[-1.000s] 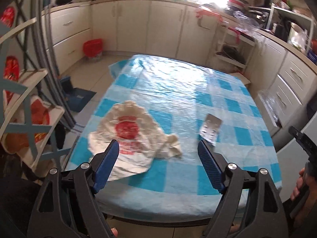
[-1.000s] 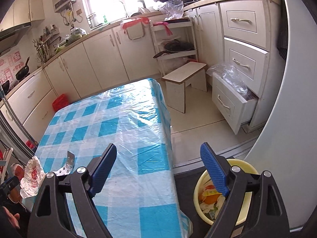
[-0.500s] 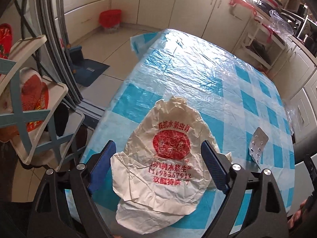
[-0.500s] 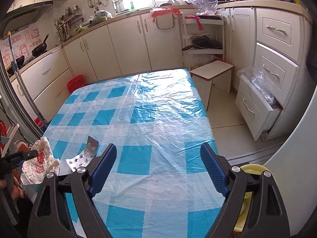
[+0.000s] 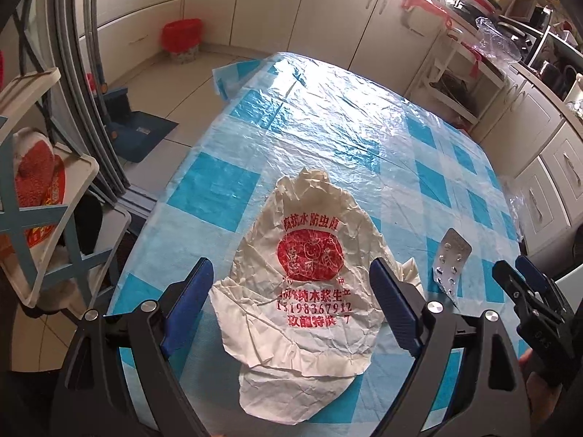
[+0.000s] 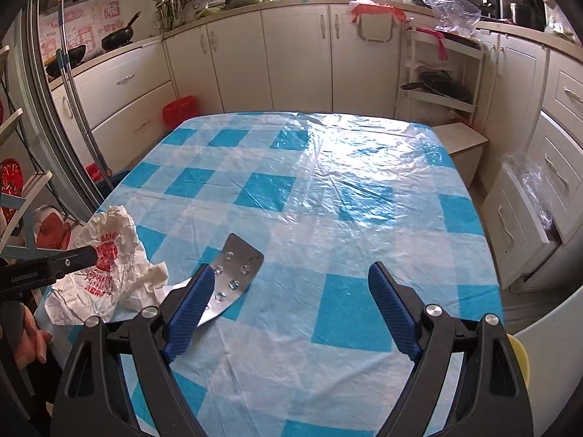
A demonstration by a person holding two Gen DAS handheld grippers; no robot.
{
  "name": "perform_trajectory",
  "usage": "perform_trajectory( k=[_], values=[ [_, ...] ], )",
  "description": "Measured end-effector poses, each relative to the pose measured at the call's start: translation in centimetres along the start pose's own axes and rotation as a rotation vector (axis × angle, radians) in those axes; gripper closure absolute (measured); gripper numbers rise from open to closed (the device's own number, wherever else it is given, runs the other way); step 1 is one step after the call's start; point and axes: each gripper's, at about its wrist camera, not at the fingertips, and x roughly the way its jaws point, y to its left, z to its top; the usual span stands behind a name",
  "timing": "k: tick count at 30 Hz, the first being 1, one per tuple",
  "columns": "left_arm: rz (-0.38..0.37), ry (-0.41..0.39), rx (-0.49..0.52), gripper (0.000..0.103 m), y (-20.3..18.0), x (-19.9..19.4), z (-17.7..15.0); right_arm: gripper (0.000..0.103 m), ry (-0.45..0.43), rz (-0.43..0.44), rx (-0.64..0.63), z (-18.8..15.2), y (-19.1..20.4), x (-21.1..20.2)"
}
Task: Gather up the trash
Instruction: 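Grasp the silver blister pack with the right gripper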
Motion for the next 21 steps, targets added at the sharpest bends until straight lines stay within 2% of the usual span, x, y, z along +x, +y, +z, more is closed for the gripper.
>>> perform_trajectory(
  k=[6,8,9,13,15,16,21],
  values=[
    [0.016,-0.008,-0.006,0.02,0.7,0.4,0.6,0.02,0.087,0.029,-0.058,1.0,1.5,4.1],
    [0.023,-0.011,-0.001,0.02,0.7,0.6,0.8,0.026,0.118,0.055,-0.069,1.1,1.7,4.8],
    [0.024,-0.011,-0.002,0.02,0.7,0.7,0.8,0.031,0.127,0.064,-0.075,1.1,1.9,5.0],
    [0.028,-0.008,-0.001,0.02,0.5,1.2,1.0,0.063,0.151,0.091,-0.11,1.0,2.4,5.3],
    [0.031,-0.008,0.006,0.02,0.3,1.3,1.1,0.069,0.153,0.105,-0.124,0.9,2.6,5.0],
    [0.031,-0.009,0.01,0.02,0.2,1.4,1.1,0.09,0.157,0.117,-0.123,0.8,2.5,4.8],
    [0.01,-0.005,0.036,0.02,-1.3,1.9,1.2,0.097,0.166,0.149,-0.073,0.9,0.6,3.1]
  ],
)
